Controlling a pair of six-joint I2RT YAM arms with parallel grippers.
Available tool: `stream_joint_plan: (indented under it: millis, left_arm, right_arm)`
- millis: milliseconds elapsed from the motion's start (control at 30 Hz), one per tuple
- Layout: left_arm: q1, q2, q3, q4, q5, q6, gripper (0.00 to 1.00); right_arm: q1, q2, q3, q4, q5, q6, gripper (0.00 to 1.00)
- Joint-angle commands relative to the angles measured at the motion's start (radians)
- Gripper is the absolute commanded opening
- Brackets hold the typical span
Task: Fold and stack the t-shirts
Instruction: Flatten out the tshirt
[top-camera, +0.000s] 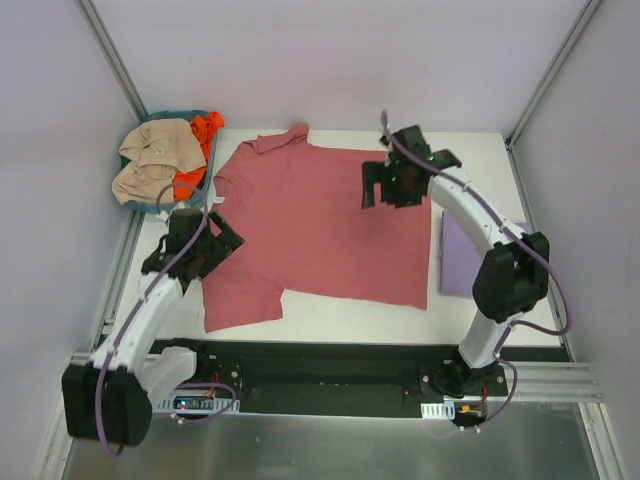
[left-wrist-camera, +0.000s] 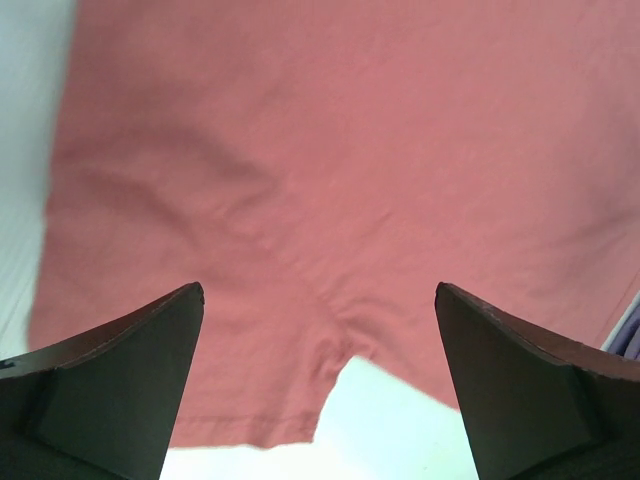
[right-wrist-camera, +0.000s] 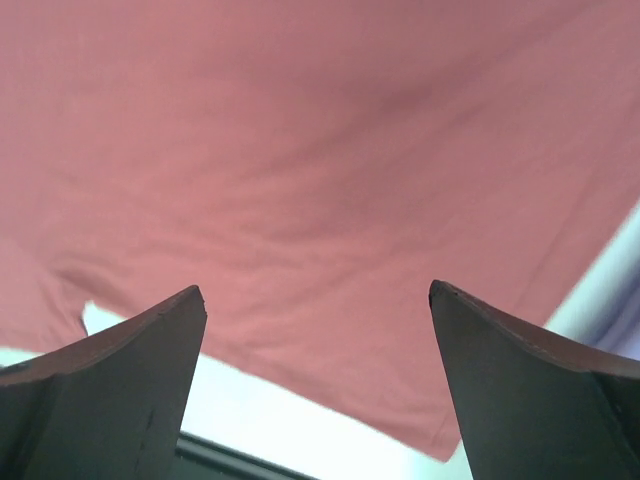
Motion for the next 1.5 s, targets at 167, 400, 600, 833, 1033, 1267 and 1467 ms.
stream_joint_plan:
  millis: [167, 400, 600, 833, 1033, 1267, 1467]
  left_arm:
    - [-0.007, 0.645, 0.441, 0.253, 0.143, 0.143, 0.99]
    - [-0.011, 0.873, 0.506, 0.217, 0.152, 0.149, 0.99]
    - [-0.016, 0.766, 0.284, 0.159, 0.218, 0.129, 0.99]
    - [-0.028, 0.447, -0.024, 0.048, 0.16, 0.097, 0.99]
    - [-0.046, 0.13, -0.164, -0.045, 0.237, 0.051, 0.99]
    - [-0.048, 0.153, 0.18, -0.051, 0.143, 0.126, 0.99]
    - [-0.042, 0.536, 0.597, -0.046, -0.022, 0.189, 0.99]
  right_arm:
    - [0.12, -0.134, -0.464, 0.19, 0.003, 0.146, 0.96]
    - [0.117, -0.094, -0.557, 0.158, 0.056, 0.161, 0.96]
    - [0.114, -0.151, -0.703, 0.164, 0.061, 0.186, 0.96]
    - [0.1, -0.299, -0.892, 0.141, 0.07, 0.212, 0.96]
    - [0.097, -0.421, -0.998, 0.104, 0.027, 0.2, 0.96]
    - [0.099, -0.487, -0.808, 0.069, 0.059, 0.132, 0.96]
    - [0.099, -0.375, -0.688, 0.15, 0.001, 0.094, 0.96]
